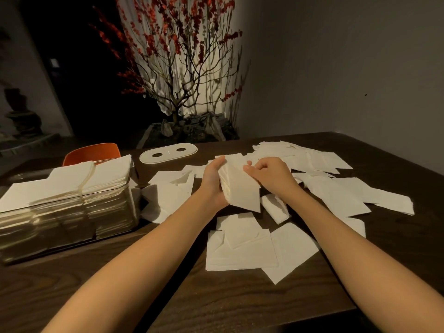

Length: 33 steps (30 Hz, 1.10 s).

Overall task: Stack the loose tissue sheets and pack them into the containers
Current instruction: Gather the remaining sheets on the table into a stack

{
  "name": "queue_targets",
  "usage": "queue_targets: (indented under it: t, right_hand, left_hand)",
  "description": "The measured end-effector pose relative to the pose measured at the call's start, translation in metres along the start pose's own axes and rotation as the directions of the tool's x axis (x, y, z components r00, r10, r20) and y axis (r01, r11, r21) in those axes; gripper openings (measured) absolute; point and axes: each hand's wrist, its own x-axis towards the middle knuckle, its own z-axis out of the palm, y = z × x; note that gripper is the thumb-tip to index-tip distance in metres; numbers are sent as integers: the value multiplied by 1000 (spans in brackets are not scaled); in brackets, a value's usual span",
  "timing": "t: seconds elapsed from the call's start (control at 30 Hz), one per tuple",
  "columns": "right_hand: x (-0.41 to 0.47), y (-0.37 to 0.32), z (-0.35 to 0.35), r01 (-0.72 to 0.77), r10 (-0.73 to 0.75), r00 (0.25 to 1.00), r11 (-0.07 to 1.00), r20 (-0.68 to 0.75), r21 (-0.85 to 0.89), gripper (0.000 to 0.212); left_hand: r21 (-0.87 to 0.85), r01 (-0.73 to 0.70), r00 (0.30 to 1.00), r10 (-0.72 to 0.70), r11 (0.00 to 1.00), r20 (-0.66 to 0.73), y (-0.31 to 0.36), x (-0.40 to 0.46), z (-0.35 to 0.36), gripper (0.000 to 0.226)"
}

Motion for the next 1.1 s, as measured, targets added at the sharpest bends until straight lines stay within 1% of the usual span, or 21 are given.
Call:
queue_targets:
  t: [0.07,0.17,0.23,0.3,0.37,0.43,0.53,0.57,0.63,0.77,0.8,0.83,0.87,0.9,0.93,0.97,1.0,1.03,1.07,1.1]
  right_hand:
    - [3,4,1,-1,1,999,1000,-46,-16,33]
    - [2,3,-1,79,-75,995,995,-72,54,25]
    - [0,0,-3,146,-133,986,979,-95,145,21]
    - [0,-2,-3,169,-142,980,963,-138,211,20]
    - [2,-2,-3,148,-112,980,962,-162,230,19]
    - [4,0,-3,95,-57,984,970,-170,224,21]
    - [7,4,-4,22,26,984,964,-179,264,24]
    - [7,5,-4,12,40,982,962,-183,274,24]
    - [8,7,-3,1,53,981,960,-187,279,23]
    - [6,5,-3,-37,88,982,957,-167,286,23]
    - [7,3,-3,-66,121,979,949,-162,309,25]
    - [8,1,-5,-115,178,972,928,-150,355,27]
    - [8,-1,-8,-185,257,959,883,-115,432,28]
    - [8,-2,-11,-259,334,941,802,-45,539,28]
    - [8,-3,-15,-324,387,921,681,53,657,27]
    - [6,-3,-19,-372,414,898,536,149,758,27]
    - [6,-1,-21,-397,423,879,396,219,828,29]
    - [5,1,-22,-403,425,867,287,262,869,32]
    - [6,3,-23,-400,426,859,213,283,891,34]
    - [7,4,-22,-395,430,854,165,294,904,37]
  left_hand:
    - [0,-27,1000,27,1000,6,-1,3,-2,24]
    - [35,-43,999,43,998,-6,0,3,-4,26]
    - [67,-23,999,20,998,42,0,3,-5,34]
    - [103,9,994,-21,995,111,-2,1,-4,41]
    - [173,0,990,-25,985,139,-4,3,-3,44]
    - [253,-31,991,-3,967,132,-5,3,0,47]
    - [330,-26,989,-23,944,145,-6,2,3,65]
    - [356,-26,988,-31,934,154,-6,1,3,65]
    - [404,-31,991,-25,914,133,-7,2,3,55]
    - [305,-33,991,-9,952,135,-9,0,4,28]
    - [304,-52,991,11,951,134,-8,0,5,29]
    - [338,-79,992,40,938,121,-8,0,6,32]
    - [423,-125,991,92,897,98,-8,2,8,35]
    - [539,-185,983,165,822,85,-9,2,10,35]
    - [653,-266,960,257,709,111,-10,2,13,33]
    - [727,-354,925,337,588,177,-12,1,15,33]
    - [762,-434,885,385,481,261,-15,2,17,37]
    - [766,-500,850,396,403,346,-18,2,17,44]
    - [756,-555,819,387,347,423,-22,3,17,50]
    - [741,-599,791,366,302,490,-26,3,16,53]
